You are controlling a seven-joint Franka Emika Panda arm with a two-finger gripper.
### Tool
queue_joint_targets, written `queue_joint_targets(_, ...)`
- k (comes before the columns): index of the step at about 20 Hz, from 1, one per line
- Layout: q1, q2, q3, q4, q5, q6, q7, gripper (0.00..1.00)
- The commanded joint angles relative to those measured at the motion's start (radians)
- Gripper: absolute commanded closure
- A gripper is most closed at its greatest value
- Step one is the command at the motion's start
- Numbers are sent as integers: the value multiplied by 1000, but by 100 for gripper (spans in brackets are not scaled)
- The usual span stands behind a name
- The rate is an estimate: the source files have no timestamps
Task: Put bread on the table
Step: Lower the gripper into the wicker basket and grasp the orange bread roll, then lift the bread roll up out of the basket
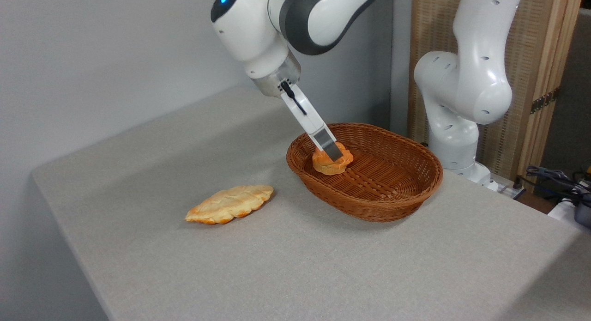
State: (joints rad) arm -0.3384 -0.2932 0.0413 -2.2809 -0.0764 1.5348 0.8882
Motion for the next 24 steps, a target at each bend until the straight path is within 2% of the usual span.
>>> queue_joint_targets(1, -33, -12, 6, -45, -3, 62, 34, 0)
queue_joint_targets(8, -39, 26, 6, -48, -3, 100, 40, 2)
queue_joint_targets(9, -39, 28, 6, -48, -3, 100, 44, 11)
queue_joint_targets(11, -37, 31, 6, -48, -3, 100, 83, 42)
queue_joint_targets(12, -37, 34, 6, -48, -3, 99, 87, 52)
queue_joint_targets(13, -37, 34, 6, -48, -3, 100, 87, 55)
queue_joint_targets(24, -37, 26, 9, -34, -5, 68, 89, 55)
